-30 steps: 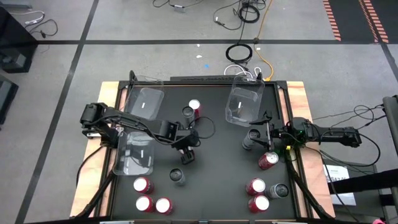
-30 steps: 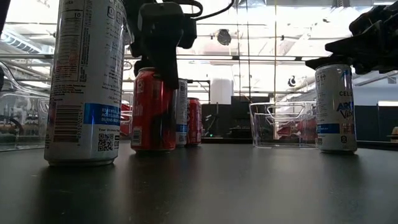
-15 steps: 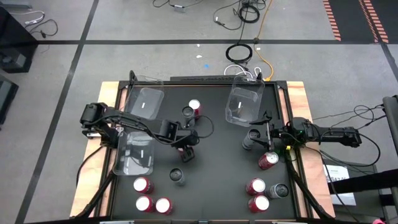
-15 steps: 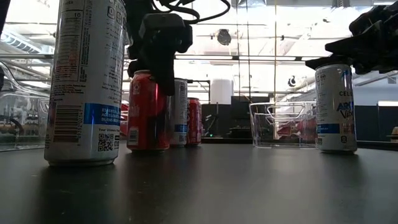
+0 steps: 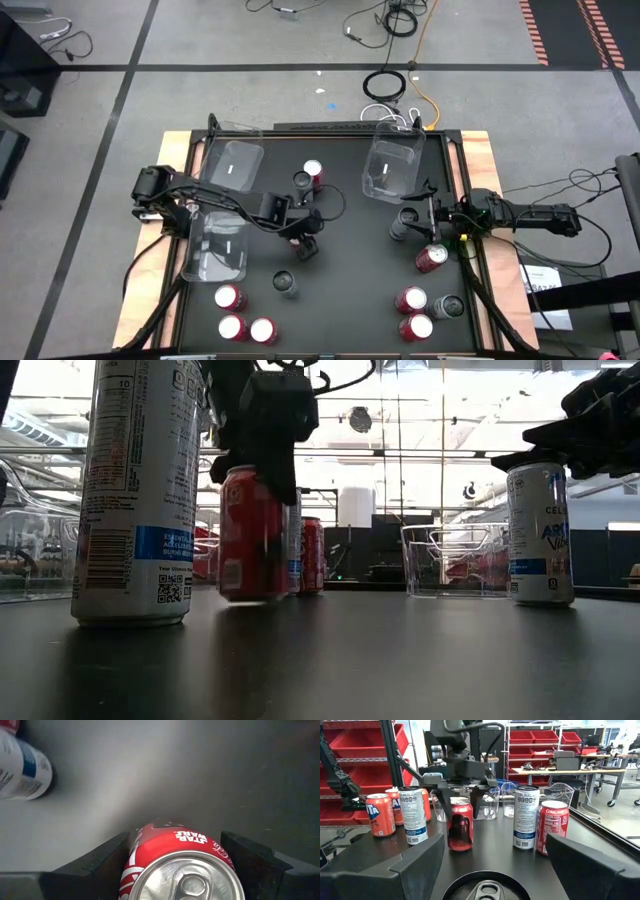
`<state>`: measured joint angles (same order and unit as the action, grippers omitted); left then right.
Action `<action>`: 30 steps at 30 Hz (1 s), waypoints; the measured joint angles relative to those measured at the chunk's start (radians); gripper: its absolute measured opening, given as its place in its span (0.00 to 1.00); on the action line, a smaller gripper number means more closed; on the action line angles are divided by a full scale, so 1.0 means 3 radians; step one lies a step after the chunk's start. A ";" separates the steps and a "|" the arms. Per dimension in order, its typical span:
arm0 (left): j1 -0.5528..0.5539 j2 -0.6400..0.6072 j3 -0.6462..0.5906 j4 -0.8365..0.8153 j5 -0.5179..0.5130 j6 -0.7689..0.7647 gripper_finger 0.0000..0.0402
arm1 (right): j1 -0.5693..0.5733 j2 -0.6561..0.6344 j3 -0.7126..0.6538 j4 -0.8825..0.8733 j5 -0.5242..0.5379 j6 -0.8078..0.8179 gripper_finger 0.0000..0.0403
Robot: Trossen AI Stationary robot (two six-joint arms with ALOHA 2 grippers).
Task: Sort soda cans
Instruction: Move the center red soda can to the bottom middle of the table
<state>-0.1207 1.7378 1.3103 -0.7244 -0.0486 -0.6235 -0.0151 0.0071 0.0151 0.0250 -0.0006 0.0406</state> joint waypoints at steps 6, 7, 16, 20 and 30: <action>-0.0012 -0.0005 0.0083 0.0028 0.0051 -0.0003 0.74 | -0.0001 -0.0001 0.0000 0.0000 0.0000 0.0001 0.84; -0.0023 -0.0005 0.0098 0.0021 0.0049 -0.0003 0.74 | 0.0000 0.0000 0.0000 0.0000 0.0000 0.0000 0.84; -0.0259 0.0156 0.0369 0.0127 0.0051 -0.0088 0.75 | -0.0001 0.0000 -0.0001 0.0001 -0.0001 0.0001 0.84; -0.0359 0.0435 0.0723 0.0002 0.0044 -0.0067 0.76 | -0.0001 0.0000 0.0000 0.0001 -0.0001 0.0000 0.84; -0.0617 0.1278 0.1967 -0.0979 -0.0055 0.0247 0.76 | 0.0000 0.0000 -0.0001 0.0001 0.0000 0.0000 0.84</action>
<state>-0.3057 2.1211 1.9004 -1.0181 -0.0651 -0.5495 -0.0151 0.0071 0.0148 0.0254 -0.0007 0.0407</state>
